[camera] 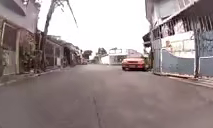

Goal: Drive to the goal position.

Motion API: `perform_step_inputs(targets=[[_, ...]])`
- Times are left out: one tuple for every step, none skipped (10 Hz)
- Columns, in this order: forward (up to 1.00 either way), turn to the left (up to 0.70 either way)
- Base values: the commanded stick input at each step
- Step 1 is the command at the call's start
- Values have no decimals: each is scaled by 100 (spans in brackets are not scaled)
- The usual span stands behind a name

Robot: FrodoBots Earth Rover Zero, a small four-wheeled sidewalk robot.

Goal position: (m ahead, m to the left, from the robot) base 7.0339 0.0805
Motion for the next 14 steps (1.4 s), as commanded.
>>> perform_step_inputs(targets=[[100, 0], [100, 0], [100, 0], [100, 0], [100, 0], [100, 0], [100, 0], [100, 0], [100, 0], [100, 0], [100, 0], [100, 0], [100, 0], [100, 0]])
